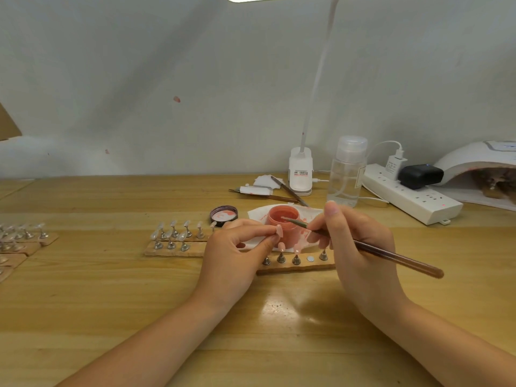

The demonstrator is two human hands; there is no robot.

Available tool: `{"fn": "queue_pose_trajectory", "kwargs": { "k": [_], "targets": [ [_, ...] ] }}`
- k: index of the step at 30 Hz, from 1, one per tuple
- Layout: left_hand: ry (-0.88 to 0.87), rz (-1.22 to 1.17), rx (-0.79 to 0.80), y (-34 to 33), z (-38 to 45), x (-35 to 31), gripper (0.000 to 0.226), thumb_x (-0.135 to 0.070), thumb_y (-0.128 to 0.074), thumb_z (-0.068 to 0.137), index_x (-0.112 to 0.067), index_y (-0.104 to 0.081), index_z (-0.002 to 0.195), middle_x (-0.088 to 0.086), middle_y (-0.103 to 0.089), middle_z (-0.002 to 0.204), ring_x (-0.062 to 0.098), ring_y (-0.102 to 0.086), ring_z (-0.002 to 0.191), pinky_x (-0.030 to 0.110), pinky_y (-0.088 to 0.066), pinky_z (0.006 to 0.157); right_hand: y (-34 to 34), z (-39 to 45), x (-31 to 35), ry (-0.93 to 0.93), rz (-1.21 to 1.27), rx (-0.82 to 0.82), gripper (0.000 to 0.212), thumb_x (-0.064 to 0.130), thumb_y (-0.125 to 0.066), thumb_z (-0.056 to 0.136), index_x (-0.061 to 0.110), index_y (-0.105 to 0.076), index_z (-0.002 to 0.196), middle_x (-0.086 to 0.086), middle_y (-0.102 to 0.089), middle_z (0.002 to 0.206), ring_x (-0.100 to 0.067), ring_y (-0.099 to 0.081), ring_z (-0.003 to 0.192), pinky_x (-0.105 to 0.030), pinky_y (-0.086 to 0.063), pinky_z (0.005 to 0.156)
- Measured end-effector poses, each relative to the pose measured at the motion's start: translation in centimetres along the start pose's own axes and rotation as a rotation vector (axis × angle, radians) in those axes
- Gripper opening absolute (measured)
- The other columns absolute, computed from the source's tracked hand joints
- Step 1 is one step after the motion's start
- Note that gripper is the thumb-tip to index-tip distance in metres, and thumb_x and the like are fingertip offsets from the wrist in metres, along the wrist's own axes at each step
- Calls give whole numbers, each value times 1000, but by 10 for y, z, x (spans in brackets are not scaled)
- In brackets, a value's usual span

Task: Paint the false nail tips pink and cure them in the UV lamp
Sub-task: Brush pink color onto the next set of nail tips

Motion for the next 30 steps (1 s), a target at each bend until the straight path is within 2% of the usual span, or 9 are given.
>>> {"fn": "queue_pose_trajectory", "kwargs": {
  "k": [3, 6, 9, 12, 17, 21, 23, 27, 30],
  "targets": [
    [-3, 3, -1, 0, 0, -1, 26, -11, -71, 77, -37, -69, 78, -11, -68, 84, -2, -58, 84, 16, -43, 67, -1, -1, -2, -32, 14, 18, 36, 35, -52, 89, 14, -64, 63, -3, -64, 60, -9, -59, 54, -18, -46, 51],
    [-2, 2, -1, 0, 0, -1, 26, -12, -70, 77, -38, -69, 78, -12, -67, 84, -3, -58, 84, 15, -43, 66, 2, -1, -2, -39, 61, -31, 42, 40, -43, 85, 16, -61, 56, -6, -59, 56, -7, -54, 46, -15, -43, 47],
    [-3, 3, -4, 0, -1, -1, 27, -11, -71, 76, -38, -68, 77, -12, -67, 83, -3, -57, 84, 12, -42, 65, 2, 1, 0, 10, 24, -14, 38, 37, -40, 87, 18, -62, 62, -3, -61, 59, -6, -56, 51, -17, -44, 51],
    [-3, 4, -8, 0, -1, -2, 27, -11, -71, 76, -37, -69, 77, -10, -66, 83, -3, -56, 84, 11, -41, 65, -2, 2, -2, 10, -32, 48, 40, 36, -47, 94, 14, -66, 66, -1, -63, 58, -7, -60, 56, -18, -46, 53],
    [-11, 6, -14, 1, -1, -4, 30, -12, -71, 75, -42, -67, 73, -10, -66, 82, -5, -55, 83, 10, -40, 64, 4, 1, -2, -64, 100, -36, 44, 41, -46, 87, 15, -62, 55, -10, -58, 52, -8, -53, 43, -14, -43, 48],
    [-16, 6, -17, 0, -1, -4, 29, -10, -71, 75, -39, -68, 73, -8, -66, 82, -5, -56, 82, 8, -40, 63, 0, 4, 0, -27, 23, 23, 37, 31, -48, 93, 18, -63, 63, -2, -63, 58, -7, -58, 53, -15, -44, 53],
    [-14, 11, -21, 0, -1, -3, 30, -10, -71, 75, -40, -68, 73, -8, -66, 81, -4, -56, 81, 10, -39, 63, -1, 4, -1, -46, 6, 57, 40, 37, -48, 93, 15, -64, 64, -4, -64, 59, -7, -60, 55, -15, -45, 54],
    [-20, 10, -25, 1, -1, -4, 33, -12, -72, 74, -44, -68, 70, -10, -67, 80, -4, -56, 82, 7, -38, 62, 4, 3, -2, -76, 77, -10, 47, 46, -46, 86, 15, -63, 55, -10, -59, 53, -9, -54, 45, -15, -43, 50],
    [-22, 6, -26, 1, -1, -4, 32, -11, -72, 73, -43, -68, 71, -10, -67, 80, -5, -56, 81, 6, -39, 63, 3, 4, -1, -27, 49, -4, 42, 40, -39, 87, 19, -64, 61, 0, -63, 58, -6, -58, 52, -14, -44, 53]
  ]
}}
Point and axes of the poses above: each hand's wrist, its own z-axis towards the middle knuckle, its own y-axis out of the back of the hand, x = y × z, the point moved 4 cm from there along z, towards the middle knuckle
